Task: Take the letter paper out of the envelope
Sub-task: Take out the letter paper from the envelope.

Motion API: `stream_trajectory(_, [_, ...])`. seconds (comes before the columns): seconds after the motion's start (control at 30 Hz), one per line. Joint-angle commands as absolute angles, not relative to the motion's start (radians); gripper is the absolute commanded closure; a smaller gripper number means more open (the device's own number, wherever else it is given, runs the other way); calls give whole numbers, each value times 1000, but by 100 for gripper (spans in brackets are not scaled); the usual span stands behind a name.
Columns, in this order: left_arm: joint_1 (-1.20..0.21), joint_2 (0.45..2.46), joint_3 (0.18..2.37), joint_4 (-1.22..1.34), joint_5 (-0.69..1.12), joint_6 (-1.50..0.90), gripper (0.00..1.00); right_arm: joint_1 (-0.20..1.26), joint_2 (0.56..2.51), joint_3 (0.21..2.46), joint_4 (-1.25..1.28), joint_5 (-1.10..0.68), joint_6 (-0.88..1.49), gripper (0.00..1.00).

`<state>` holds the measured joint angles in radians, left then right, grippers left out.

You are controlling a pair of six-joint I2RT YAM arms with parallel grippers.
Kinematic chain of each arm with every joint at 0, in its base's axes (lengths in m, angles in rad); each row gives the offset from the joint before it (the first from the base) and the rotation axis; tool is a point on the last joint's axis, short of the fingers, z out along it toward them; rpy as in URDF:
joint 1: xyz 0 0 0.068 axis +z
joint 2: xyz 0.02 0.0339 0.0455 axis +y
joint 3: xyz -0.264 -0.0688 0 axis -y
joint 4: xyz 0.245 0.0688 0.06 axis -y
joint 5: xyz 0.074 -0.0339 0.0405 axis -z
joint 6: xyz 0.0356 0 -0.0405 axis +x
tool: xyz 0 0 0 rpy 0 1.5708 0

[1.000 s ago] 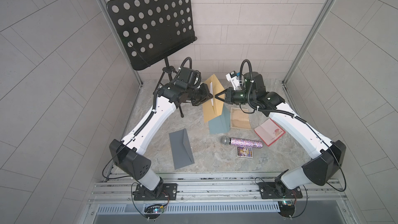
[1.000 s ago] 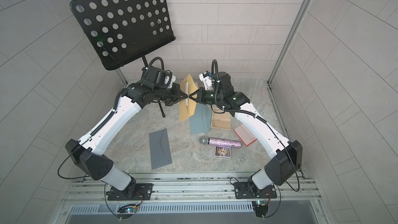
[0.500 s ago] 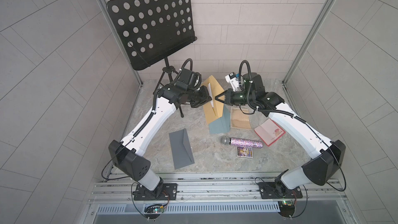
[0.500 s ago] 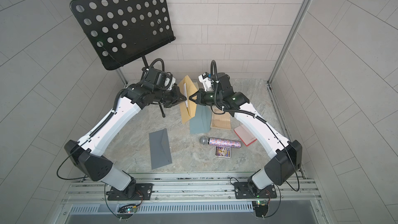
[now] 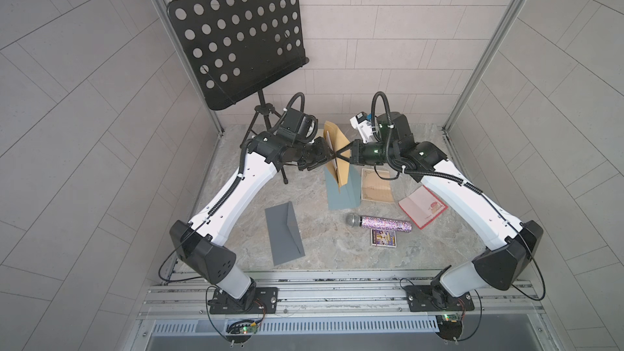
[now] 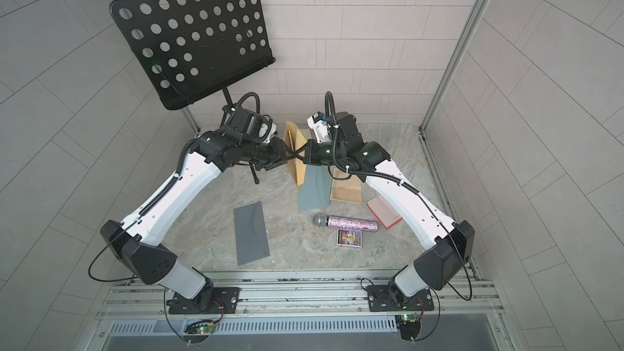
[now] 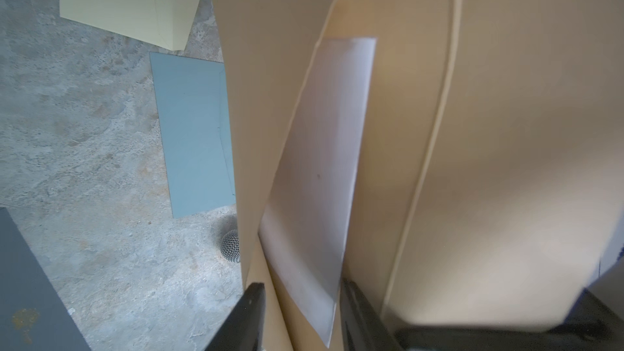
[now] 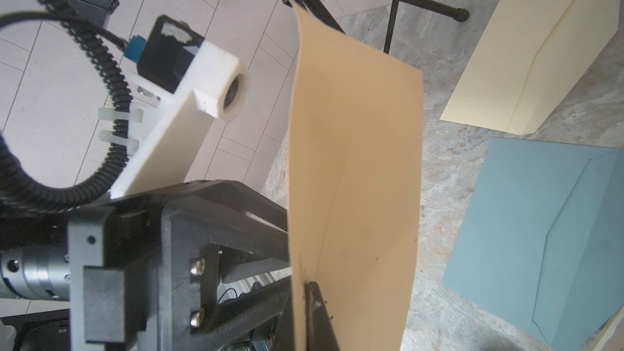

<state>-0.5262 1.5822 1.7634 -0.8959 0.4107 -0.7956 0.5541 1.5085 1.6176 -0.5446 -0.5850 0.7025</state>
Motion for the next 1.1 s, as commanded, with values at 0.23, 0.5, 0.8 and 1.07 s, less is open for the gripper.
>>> stream_trajectory(0.23, [-519, 1570, 1753, -933, 328, -776, 40, 573, 1480, 1620, -531, -583, 703, 100])
stream_trajectory(0.5, [-521, 1591, 1753, -977, 317, -757, 50, 593, 1480, 1637, -548, -567, 690, 100])
stream_trajectory(0.8, [-525, 1611, 1779, -1043, 280, -731, 73, 637, 1483, 1686, -645, -488, 612, 100])
stream_trajectory(1.07, [-526, 1608, 1779, -1053, 276, -730, 89, 655, 1486, 1702, -661, -466, 600, 100])
